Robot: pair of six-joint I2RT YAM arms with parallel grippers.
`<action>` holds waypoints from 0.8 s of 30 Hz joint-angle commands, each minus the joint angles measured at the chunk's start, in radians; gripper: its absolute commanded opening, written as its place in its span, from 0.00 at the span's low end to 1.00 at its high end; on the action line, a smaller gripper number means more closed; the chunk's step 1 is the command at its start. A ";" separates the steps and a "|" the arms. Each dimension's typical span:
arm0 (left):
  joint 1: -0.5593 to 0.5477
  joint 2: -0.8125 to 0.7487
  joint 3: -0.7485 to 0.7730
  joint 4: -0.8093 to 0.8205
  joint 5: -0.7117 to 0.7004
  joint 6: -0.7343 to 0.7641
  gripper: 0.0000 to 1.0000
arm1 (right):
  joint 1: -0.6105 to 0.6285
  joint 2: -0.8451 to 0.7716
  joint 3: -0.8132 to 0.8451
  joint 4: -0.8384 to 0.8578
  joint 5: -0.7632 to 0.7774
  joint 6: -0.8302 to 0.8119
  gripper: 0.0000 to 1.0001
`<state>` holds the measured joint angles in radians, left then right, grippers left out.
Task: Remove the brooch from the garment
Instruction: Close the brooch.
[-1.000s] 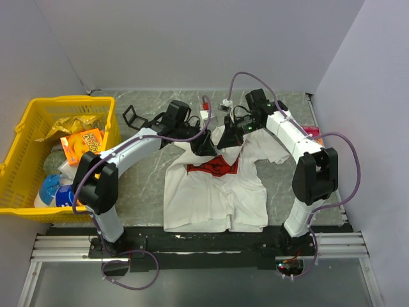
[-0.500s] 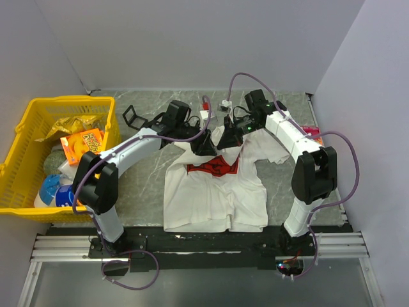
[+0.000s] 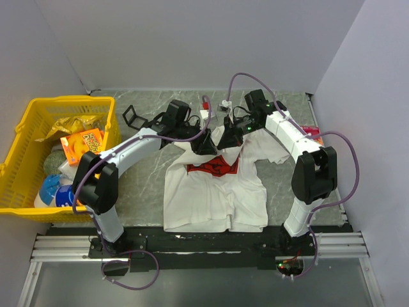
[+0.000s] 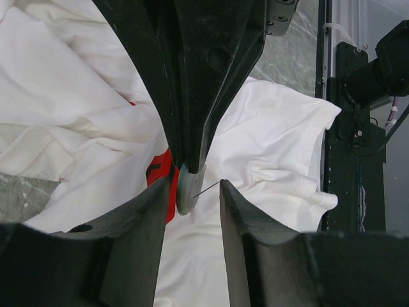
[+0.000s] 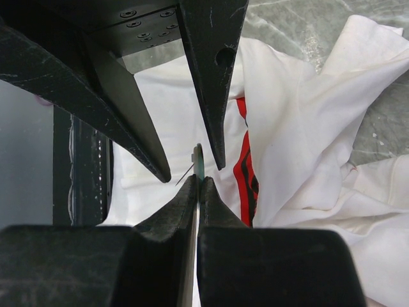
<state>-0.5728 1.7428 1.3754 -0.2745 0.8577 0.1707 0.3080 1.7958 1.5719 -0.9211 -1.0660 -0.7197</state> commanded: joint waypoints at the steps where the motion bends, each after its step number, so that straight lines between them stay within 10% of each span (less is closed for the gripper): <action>1: 0.002 -0.012 0.022 0.035 0.004 0.000 0.43 | 0.008 -0.019 0.019 0.002 -0.003 -0.007 0.00; 24: 0.004 0.001 0.030 -0.022 0.066 0.062 0.51 | -0.006 -0.015 0.043 -0.065 -0.067 -0.063 0.00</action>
<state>-0.5728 1.7443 1.3754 -0.2852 0.8684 0.1947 0.3080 1.7958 1.5719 -0.9485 -1.0832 -0.7475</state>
